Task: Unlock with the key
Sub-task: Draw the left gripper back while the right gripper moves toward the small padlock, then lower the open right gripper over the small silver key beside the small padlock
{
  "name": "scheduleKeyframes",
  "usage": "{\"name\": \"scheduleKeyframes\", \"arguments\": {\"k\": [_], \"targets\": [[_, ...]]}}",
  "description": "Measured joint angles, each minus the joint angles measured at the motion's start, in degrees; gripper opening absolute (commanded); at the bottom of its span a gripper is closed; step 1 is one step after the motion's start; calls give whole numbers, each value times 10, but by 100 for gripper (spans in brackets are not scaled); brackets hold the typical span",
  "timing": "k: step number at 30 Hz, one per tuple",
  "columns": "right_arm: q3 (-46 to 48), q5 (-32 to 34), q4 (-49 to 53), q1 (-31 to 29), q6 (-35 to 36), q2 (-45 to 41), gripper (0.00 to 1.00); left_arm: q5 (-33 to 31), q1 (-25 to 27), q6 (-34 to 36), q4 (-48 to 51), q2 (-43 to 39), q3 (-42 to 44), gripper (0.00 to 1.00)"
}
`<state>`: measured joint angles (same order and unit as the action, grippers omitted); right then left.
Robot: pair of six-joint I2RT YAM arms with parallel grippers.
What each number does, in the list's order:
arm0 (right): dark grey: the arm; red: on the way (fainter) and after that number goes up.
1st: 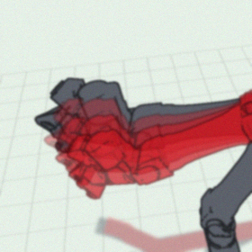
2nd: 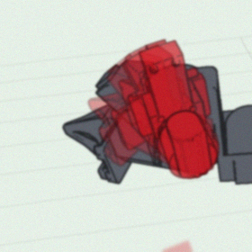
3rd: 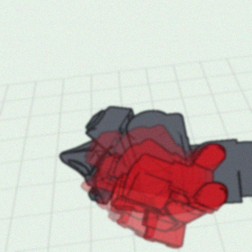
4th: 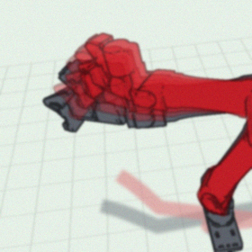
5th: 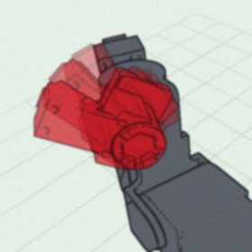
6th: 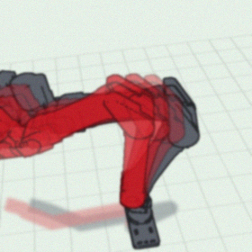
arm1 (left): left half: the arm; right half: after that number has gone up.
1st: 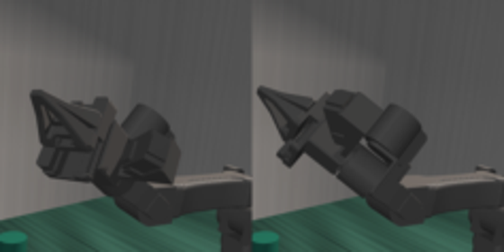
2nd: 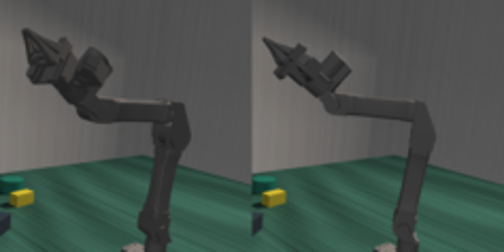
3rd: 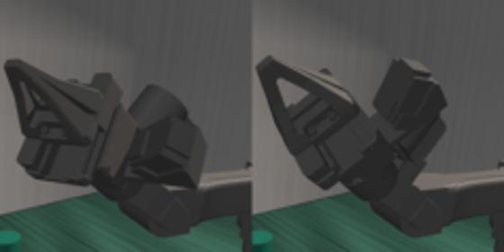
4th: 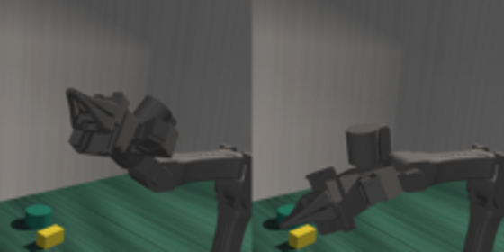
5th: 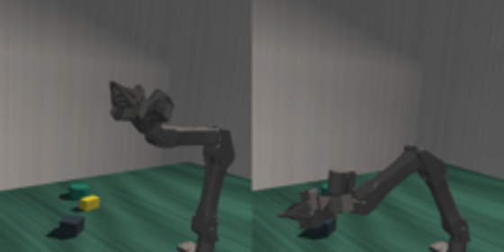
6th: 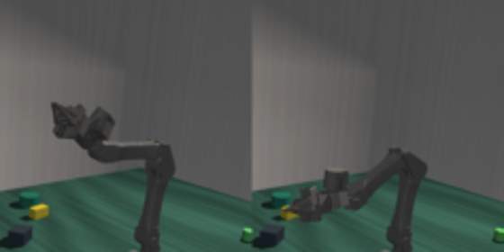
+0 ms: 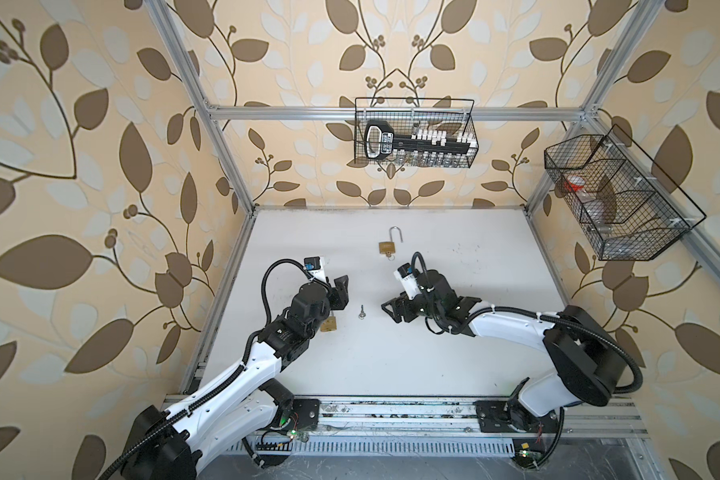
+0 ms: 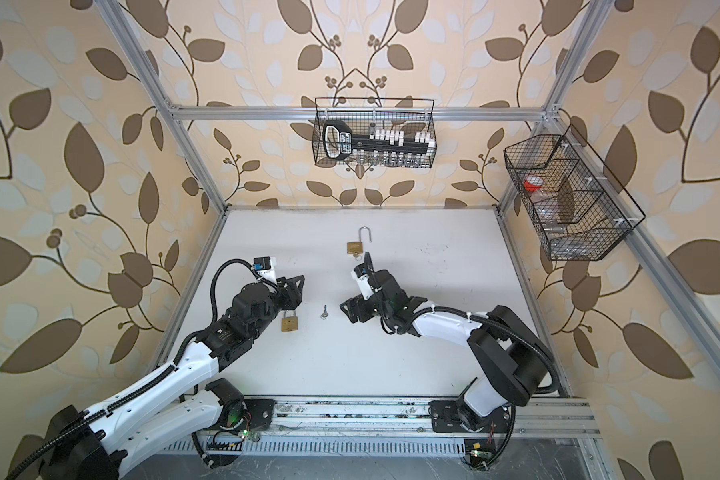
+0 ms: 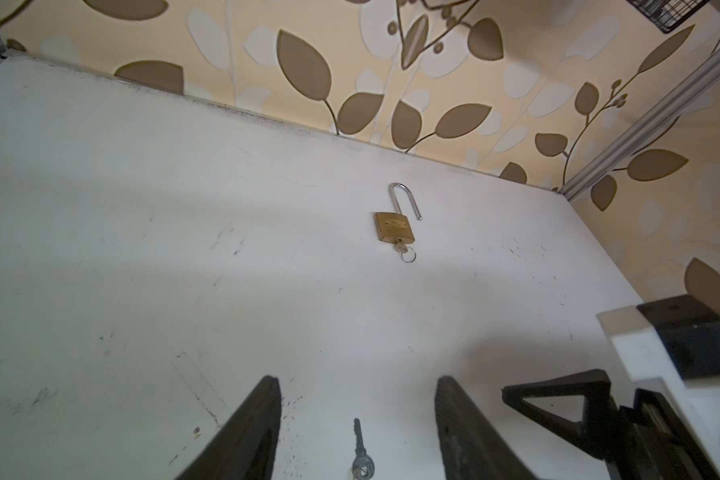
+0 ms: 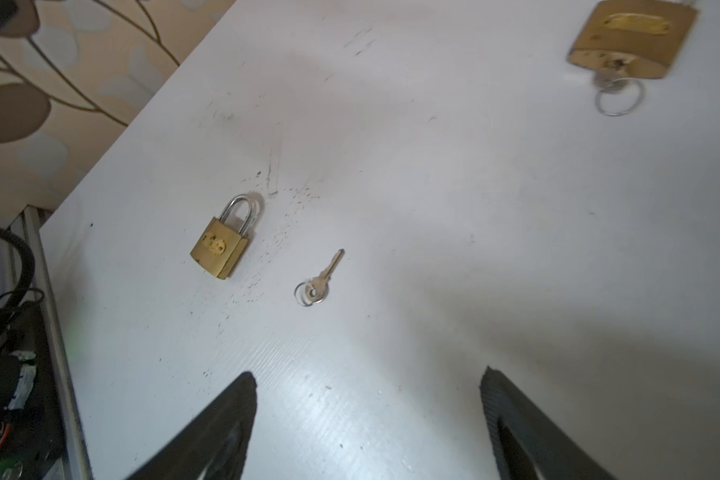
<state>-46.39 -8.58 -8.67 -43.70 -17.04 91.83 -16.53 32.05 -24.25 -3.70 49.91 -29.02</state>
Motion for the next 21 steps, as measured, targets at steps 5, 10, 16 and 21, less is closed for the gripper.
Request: {"name": "scheduleKeyframes", "arguments": {"k": [5,10,16,21], "targets": [[-47,49,42,-63,8,56,76,-29,0,-1,25,-6,0,64],[-54,124,58,-95,17,63,70,-83,0,-3,38,-42,1,66],[-120,187,57,-133,30,129,68,-131,0,-6,51,-72,3,70],[-137,231,40,-158,37,172,68,-131,0,-12,61,-77,3,76]]}}
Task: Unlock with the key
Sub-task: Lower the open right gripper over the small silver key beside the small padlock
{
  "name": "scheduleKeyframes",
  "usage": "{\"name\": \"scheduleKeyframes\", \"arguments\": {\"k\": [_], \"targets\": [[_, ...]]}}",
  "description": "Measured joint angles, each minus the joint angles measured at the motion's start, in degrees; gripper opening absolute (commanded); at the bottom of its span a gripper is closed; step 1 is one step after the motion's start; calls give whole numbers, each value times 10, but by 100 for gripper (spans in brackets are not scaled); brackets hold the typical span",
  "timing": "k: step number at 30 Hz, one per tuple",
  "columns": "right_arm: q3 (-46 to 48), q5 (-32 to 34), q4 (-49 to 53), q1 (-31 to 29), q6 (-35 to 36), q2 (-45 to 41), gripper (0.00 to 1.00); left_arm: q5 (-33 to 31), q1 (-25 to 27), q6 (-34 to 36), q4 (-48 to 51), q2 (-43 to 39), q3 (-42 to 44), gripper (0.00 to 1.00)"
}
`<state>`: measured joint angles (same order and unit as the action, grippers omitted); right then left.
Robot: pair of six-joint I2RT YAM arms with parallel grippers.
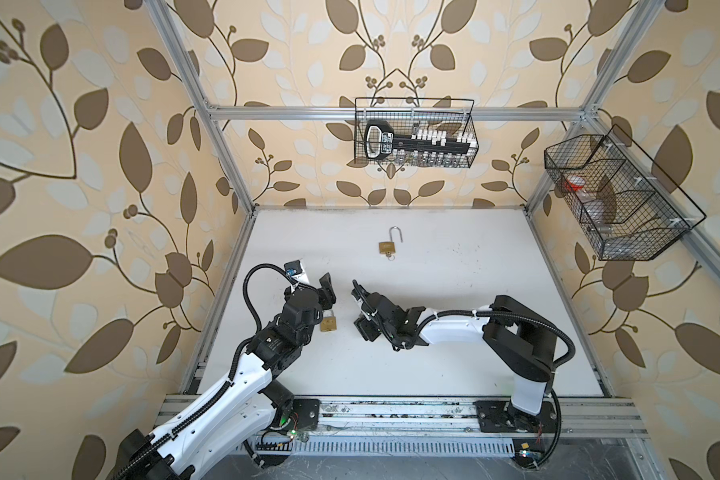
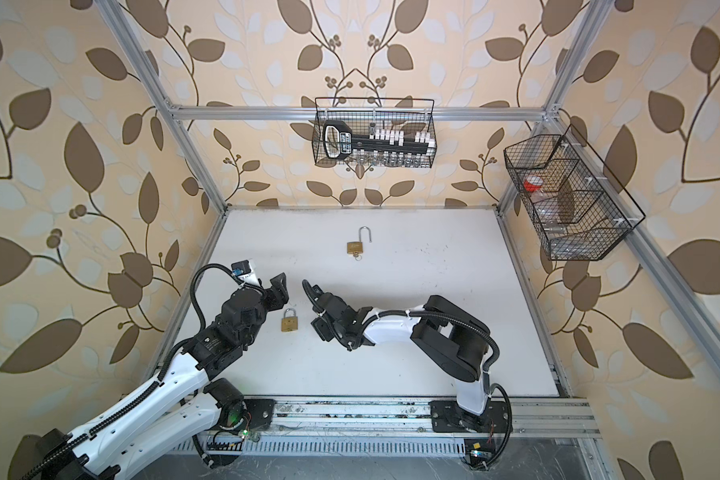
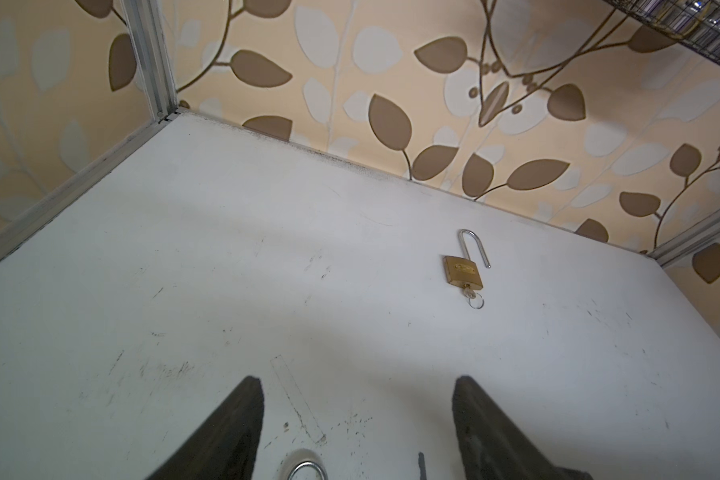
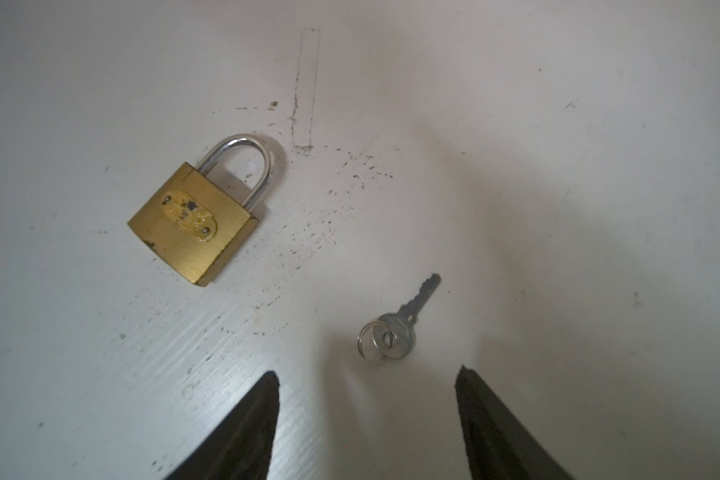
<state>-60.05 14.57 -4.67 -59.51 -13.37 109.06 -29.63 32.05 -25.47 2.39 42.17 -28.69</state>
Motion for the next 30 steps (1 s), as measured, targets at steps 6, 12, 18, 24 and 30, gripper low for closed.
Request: {"name": "scheduleKeyframes", "arguments": {"k": [6,12,18,24,30], "targets": [[-3,48,-3,-10,2,14,60,0,0,-1,-2,-32,16,78],[-17,71,-4,-12,2,36,55,-2,0,-3,-4,-46,22,79],[-32,76,-2,-16,0,51,46,-7,0,-3,-5,-46,23,80],[-36,88,10,-19,-3,51,34,-9,0,-3,-6,-46,23,81],[-37,89,19,-14,-10,51,24,-9,0,-4,-8,-46,24,81]]}}
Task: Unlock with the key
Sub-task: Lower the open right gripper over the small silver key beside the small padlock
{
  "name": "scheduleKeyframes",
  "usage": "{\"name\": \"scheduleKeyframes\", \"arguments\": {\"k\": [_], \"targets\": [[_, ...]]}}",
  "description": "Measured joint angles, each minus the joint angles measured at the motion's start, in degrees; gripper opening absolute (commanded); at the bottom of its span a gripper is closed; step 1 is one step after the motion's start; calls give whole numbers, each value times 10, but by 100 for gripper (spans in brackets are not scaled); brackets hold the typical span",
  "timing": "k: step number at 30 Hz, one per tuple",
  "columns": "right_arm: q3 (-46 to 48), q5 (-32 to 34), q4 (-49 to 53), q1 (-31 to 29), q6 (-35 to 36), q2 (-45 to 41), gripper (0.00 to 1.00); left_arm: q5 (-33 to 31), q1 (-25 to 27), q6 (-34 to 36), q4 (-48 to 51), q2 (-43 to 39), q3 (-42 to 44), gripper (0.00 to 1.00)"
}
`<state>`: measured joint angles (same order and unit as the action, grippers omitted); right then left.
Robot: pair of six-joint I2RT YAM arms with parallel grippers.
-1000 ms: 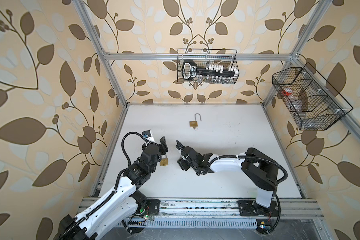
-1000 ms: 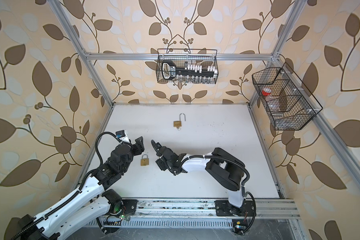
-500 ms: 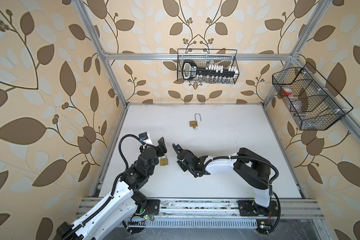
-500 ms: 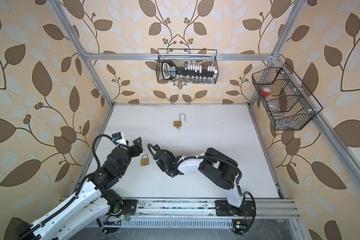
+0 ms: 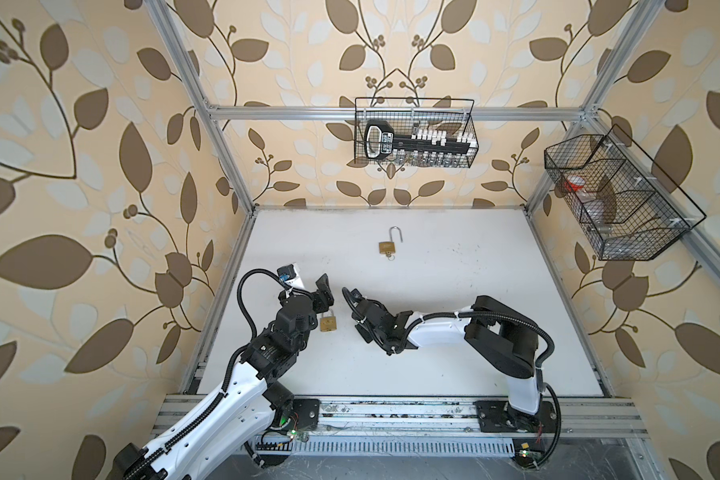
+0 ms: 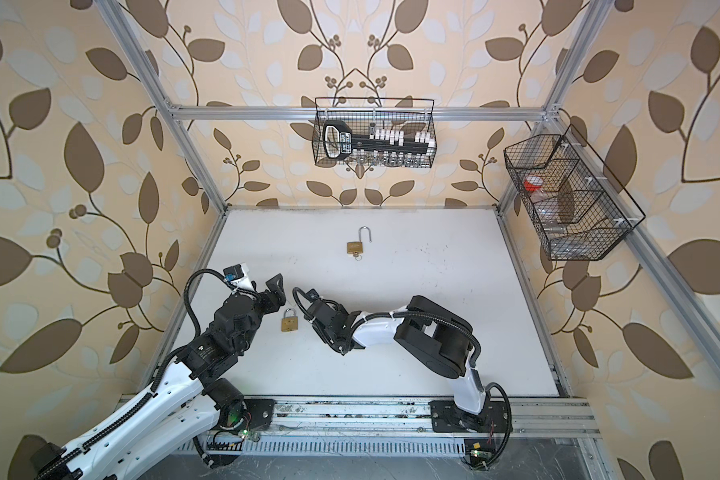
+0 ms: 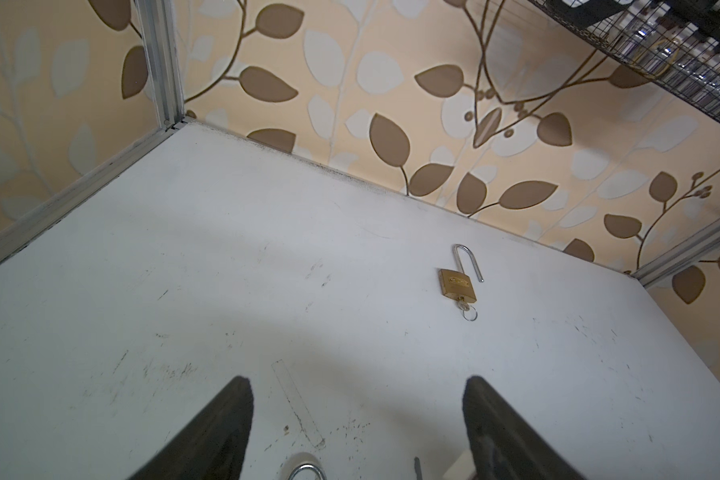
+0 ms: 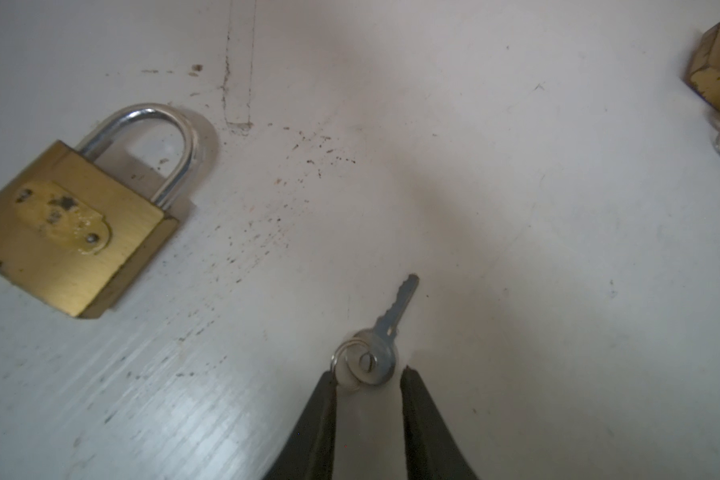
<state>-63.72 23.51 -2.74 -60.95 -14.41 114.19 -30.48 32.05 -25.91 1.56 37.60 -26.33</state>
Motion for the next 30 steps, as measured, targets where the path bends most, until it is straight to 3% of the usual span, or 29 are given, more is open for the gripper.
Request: {"name": "scheduleKeyframes", "arguments": {"k": [18,28,30], "targets": [[22,-48,-31,30,4,-11,0,12,0,0,-10,21,3,83],[60,-79,-50,59,5,-56,0,53,0,-16,-47,86,3,83],[64,-85,-51,63,6,-65,29,68,0,-20,-51,101,3,83]]}}
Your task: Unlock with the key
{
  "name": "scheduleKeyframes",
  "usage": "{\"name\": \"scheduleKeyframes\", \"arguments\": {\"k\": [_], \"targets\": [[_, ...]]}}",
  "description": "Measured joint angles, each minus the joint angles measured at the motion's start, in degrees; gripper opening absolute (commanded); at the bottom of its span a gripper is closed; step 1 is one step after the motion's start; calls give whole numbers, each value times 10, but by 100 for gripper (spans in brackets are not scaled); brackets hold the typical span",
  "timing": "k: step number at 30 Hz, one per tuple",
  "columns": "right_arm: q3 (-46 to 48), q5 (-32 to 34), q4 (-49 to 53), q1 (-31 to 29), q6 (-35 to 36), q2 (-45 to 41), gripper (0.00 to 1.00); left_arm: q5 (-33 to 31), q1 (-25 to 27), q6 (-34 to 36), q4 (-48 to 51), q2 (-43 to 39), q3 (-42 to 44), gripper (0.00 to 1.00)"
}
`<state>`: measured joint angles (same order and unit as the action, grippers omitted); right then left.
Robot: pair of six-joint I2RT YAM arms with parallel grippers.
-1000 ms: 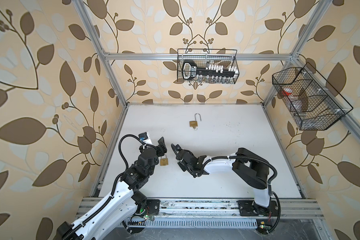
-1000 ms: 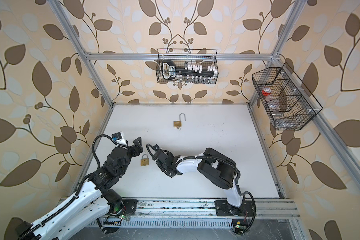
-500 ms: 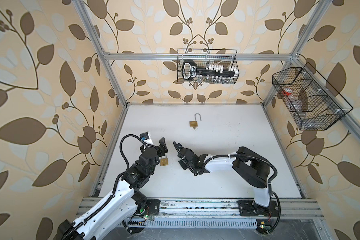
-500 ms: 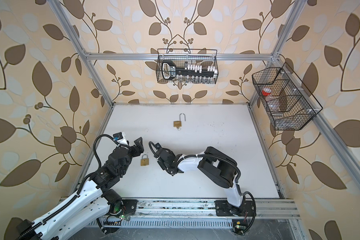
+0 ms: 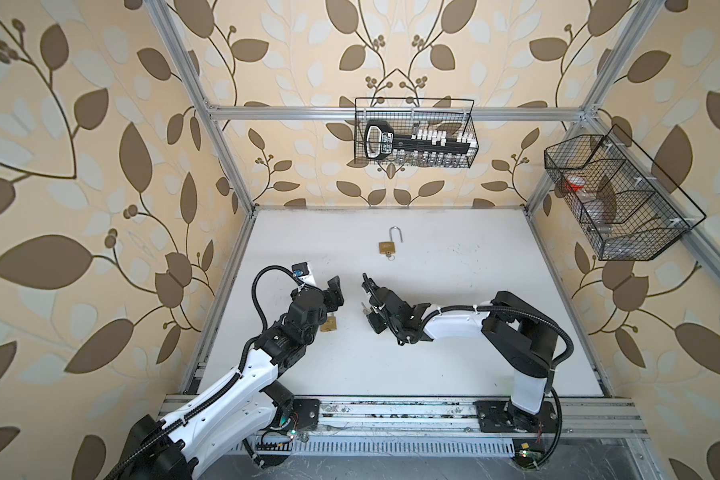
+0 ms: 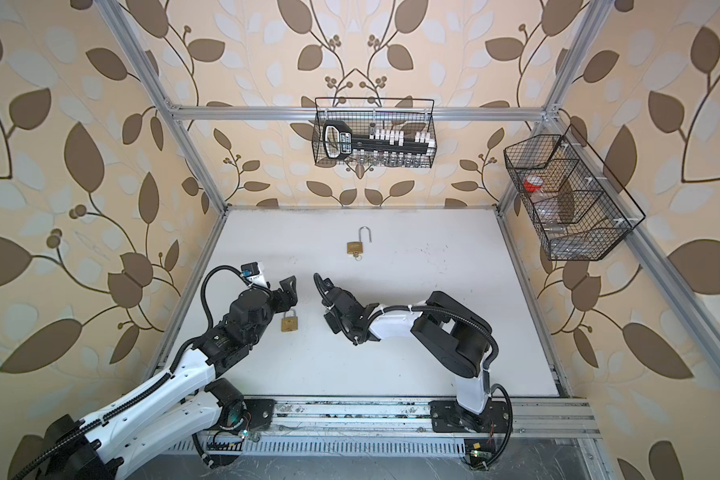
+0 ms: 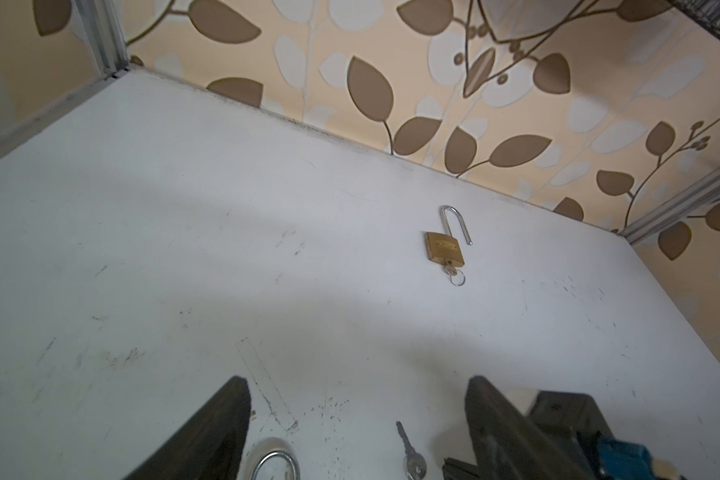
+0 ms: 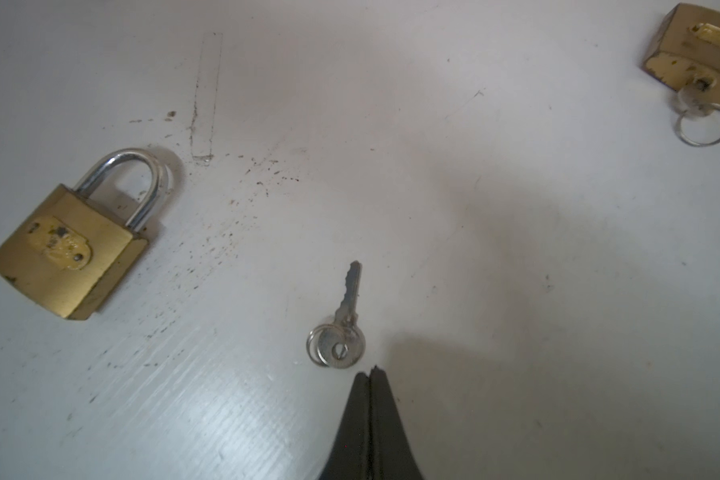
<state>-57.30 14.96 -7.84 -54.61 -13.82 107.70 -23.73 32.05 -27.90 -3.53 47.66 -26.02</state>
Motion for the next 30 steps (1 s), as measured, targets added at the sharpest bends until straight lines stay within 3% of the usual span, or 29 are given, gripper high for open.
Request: {"name": "scheduleKeyframes", "arguments": {"k": [1,4,10,17,30], "targets": [[1,-1,-1,1,-1,-2,39,7,0,-2,-1,6,0,83],[0,2,-3,-5,14,-3,49,6,0,-6,-1,7,0,83],[-40,37,10,-47,23,37,53,-38,0,-10,16,-36,0,82],[-53,90,21,-53,10,63,48,-53,0,-10,20,-50,0,83],[-98,81,69,-25,-12,84,31,-53,0,-11,21,-64,1,84]]}}
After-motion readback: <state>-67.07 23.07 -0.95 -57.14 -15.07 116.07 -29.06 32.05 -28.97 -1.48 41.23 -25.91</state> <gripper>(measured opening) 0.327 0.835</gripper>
